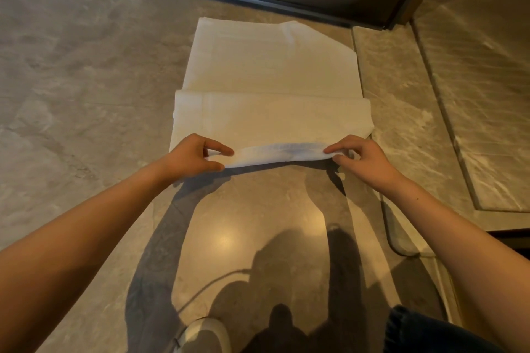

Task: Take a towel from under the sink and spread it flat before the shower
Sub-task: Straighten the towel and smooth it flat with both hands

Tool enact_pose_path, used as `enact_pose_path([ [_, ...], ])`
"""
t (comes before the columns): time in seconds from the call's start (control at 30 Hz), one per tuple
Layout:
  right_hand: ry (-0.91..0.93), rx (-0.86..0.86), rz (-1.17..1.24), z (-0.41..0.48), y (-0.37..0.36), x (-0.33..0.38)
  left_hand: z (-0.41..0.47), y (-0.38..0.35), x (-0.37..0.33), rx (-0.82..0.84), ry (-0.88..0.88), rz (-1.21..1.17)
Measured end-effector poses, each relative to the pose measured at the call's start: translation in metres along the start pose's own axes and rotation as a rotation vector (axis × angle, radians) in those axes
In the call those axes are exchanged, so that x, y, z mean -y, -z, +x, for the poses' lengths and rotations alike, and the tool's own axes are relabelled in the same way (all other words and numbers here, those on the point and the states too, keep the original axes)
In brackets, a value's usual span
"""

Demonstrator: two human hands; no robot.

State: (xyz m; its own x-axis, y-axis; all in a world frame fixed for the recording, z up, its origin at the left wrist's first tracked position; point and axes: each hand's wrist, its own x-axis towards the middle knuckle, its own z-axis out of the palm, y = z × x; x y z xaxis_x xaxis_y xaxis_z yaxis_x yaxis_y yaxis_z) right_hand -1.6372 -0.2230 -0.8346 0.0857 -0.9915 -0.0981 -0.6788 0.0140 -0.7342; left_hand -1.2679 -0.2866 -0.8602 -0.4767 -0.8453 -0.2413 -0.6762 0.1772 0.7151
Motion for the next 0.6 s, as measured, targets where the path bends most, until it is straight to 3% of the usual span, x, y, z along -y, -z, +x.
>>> enact_pose_path([
  [0.23,-0.001,0.046,0.053,-0.004,0.015,0.006,-0.009,0.018,-0.009,0.027,0.019,-0.115],
  [0.6,-0.024,0.141,0.029,-0.031,0.027,0.022,-0.031,0.031,-0.007,0.286,0.084,-0.331],
])
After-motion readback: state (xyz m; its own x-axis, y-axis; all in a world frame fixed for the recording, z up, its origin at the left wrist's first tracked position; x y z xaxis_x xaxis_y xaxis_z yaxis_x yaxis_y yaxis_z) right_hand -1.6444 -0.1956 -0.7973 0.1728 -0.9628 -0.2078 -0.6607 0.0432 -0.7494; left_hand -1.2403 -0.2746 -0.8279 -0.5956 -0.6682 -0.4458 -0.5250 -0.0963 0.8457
